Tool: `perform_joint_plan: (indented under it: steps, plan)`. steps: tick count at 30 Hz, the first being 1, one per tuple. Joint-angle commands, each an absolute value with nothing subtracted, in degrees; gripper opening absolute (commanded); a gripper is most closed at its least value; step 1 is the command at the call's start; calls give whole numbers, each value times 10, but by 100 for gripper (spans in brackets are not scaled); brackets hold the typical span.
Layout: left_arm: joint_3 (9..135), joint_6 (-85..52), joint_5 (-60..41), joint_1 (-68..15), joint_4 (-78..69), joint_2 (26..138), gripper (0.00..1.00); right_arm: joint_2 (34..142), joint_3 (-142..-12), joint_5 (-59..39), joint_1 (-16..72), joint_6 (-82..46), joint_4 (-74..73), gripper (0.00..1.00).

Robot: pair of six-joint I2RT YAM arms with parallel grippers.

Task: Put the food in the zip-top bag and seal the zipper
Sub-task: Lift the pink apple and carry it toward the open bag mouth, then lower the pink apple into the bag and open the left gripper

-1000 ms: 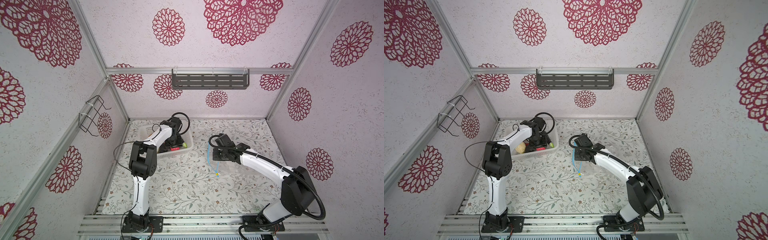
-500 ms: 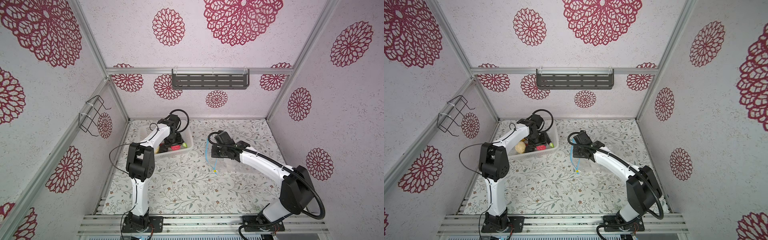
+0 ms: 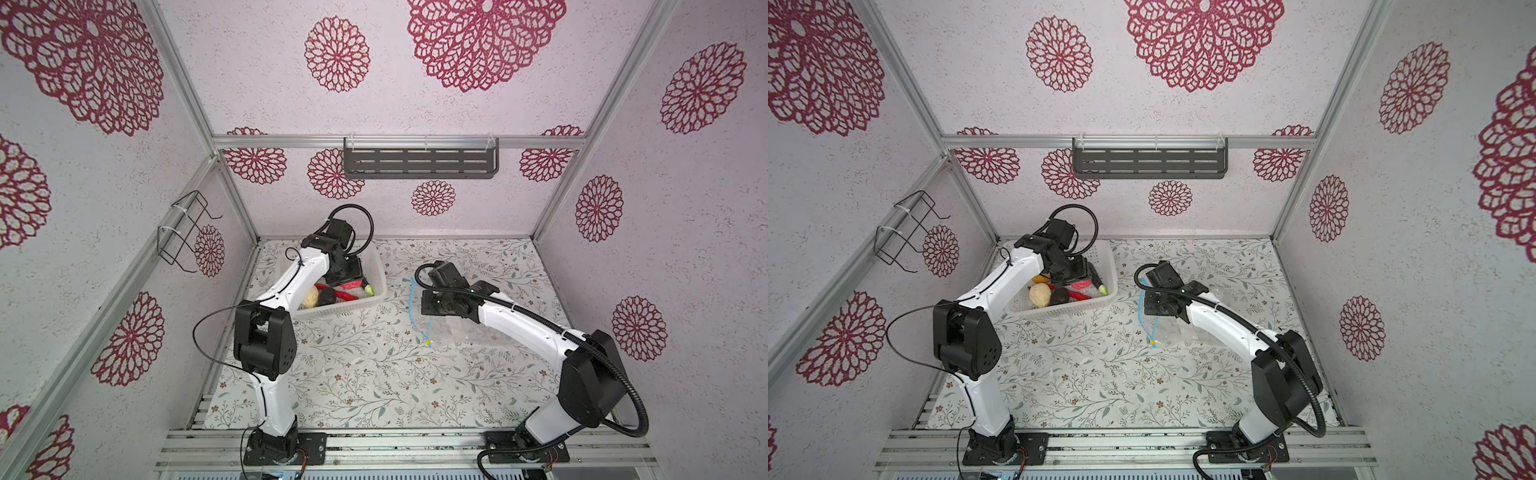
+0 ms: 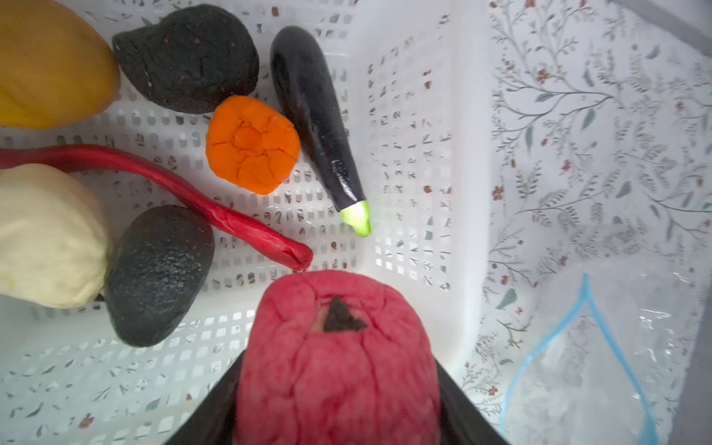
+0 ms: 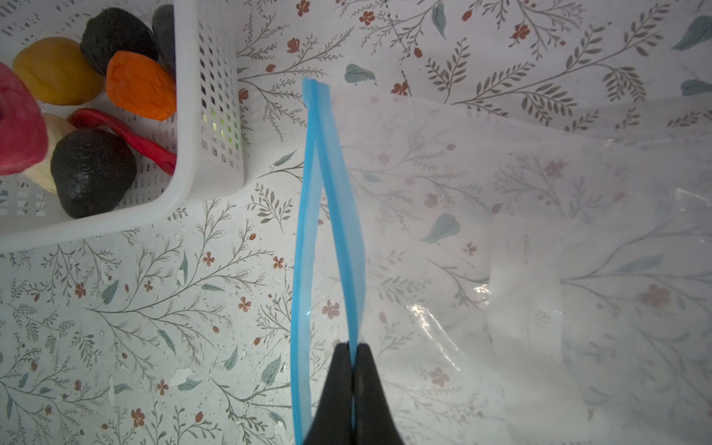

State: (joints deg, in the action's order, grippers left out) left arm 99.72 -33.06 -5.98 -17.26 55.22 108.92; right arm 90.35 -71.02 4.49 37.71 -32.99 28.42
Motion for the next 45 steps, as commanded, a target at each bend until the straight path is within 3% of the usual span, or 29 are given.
perform_joint_plan:
  steps: [1, 8, 21, 45]
  plan:
    - [982, -339, -106, -175, 511, 1054, 53, 903, -730, 37, 378, -331, 280, 0]
    - [911, -365, -191, -216, 414, 993, 52, 897, -728, 27, 377, -338, 271, 0]
    - [777, -429, -244, -284, 206, 942, 51, 878, -715, 1, 367, -350, 247, 0]
    - [734, -475, -263, -322, 114, 997, 49, 826, -668, -20, 358, -371, 196, 0]
